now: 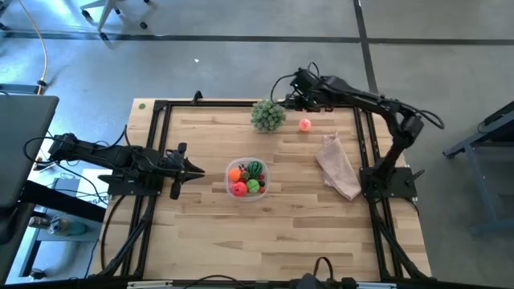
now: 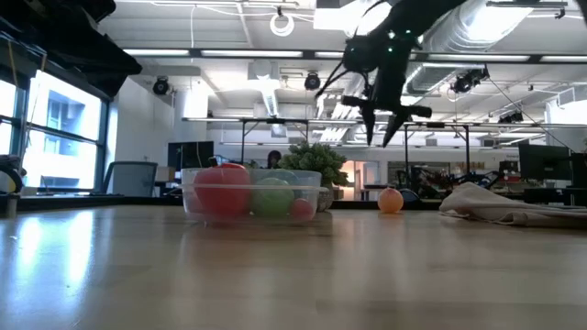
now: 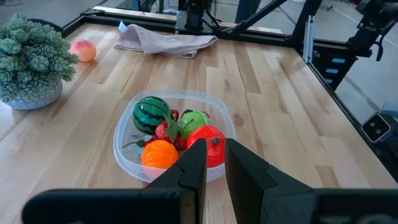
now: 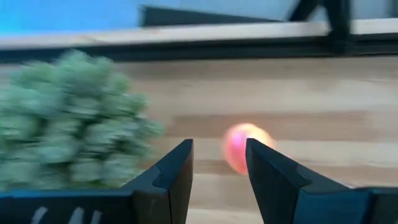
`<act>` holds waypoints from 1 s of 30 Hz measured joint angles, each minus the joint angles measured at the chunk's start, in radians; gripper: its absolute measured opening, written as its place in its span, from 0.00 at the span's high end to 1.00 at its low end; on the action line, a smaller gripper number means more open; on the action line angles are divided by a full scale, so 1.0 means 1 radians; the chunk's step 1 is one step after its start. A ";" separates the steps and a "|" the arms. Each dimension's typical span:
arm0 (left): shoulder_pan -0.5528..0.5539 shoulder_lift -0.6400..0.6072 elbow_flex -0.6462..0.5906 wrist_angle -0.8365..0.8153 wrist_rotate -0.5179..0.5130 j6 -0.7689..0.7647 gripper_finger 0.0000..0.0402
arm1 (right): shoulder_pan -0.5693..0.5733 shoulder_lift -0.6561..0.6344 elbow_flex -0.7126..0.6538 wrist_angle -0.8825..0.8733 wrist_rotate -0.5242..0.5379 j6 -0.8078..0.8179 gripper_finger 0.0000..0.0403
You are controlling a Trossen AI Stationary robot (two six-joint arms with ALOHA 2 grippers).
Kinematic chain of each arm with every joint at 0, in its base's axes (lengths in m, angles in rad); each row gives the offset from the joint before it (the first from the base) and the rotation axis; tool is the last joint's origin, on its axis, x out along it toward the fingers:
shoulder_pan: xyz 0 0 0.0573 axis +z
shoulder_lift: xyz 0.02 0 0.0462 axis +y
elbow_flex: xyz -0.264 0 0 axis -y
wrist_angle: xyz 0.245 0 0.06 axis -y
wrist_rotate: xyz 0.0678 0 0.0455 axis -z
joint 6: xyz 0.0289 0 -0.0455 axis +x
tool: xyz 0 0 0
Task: Pick and placing Produce into tupperware
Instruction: Put the pink peach into the transparent bin
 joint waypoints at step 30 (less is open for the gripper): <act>0.000 0.000 0.000 0.000 0.000 0.000 0.88 | 0.032 0.305 0.229 -0.346 -0.037 -0.154 0.65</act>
